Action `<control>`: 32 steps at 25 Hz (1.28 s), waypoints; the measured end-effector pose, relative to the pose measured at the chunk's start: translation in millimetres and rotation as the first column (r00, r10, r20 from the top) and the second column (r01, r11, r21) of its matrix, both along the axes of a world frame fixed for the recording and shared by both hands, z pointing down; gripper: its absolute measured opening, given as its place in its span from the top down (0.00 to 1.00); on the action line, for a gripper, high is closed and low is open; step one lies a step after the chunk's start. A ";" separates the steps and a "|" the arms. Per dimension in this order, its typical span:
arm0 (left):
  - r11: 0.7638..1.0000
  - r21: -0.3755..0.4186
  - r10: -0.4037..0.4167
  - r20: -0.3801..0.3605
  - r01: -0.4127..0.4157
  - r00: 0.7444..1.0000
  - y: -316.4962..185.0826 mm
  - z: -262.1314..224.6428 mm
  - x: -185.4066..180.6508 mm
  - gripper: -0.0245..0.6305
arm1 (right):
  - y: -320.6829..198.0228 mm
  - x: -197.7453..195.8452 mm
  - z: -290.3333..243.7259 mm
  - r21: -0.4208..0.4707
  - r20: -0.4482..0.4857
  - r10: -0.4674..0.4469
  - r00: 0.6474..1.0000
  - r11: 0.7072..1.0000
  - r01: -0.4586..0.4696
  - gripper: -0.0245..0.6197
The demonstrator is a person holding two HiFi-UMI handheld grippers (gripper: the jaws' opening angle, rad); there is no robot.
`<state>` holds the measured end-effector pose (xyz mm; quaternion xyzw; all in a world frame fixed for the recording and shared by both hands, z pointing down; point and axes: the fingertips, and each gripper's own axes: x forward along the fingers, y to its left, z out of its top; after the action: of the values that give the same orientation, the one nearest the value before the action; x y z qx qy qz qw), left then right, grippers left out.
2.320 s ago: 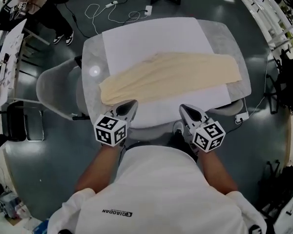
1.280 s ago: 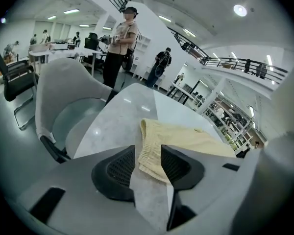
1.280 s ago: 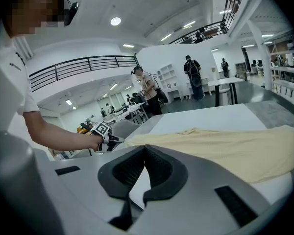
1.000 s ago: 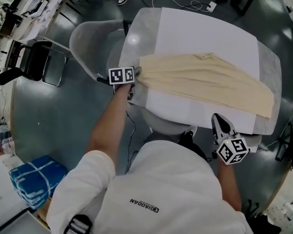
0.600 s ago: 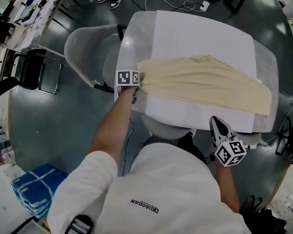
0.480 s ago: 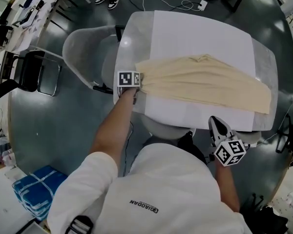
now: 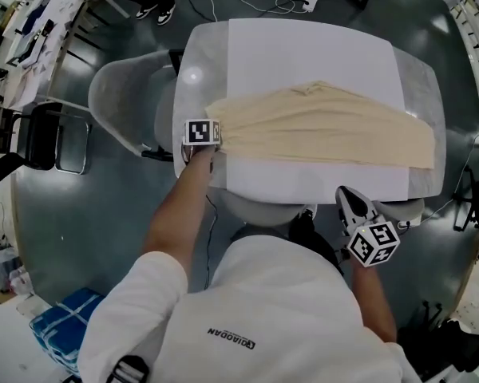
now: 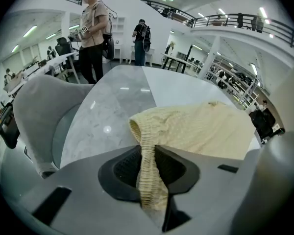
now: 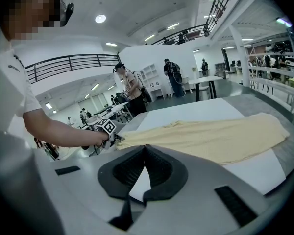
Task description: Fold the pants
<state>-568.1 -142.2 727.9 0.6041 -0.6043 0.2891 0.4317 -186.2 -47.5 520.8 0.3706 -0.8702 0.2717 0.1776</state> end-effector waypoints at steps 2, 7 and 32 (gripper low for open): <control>1.000 0.019 -0.018 -0.035 0.019 0.999 -2.2 -4.6 -1.1 0.83 | 1.8 7.8 -1.6 0.005 -0.004 0.018 1.000 1.000 -0.018 0.93; 0.988 0.106 -0.077 -0.259 0.108 0.963 -10.5 -32.4 1.7 0.83 | 12.7 27.0 -4.4 0.017 0.000 0.078 0.997 0.997 -0.078 0.93; 0.997 -0.065 -0.054 -0.161 0.044 0.985 6.1 3.3 11.6 0.74 | 5.0 111.9 0.7 0.007 0.053 -0.008 0.999 1.000 0.008 0.93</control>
<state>-556.5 -136.1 731.2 0.5972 -0.5725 0.2462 0.5049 -74.3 -42.5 521.5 0.3603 -0.8771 0.2777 0.1541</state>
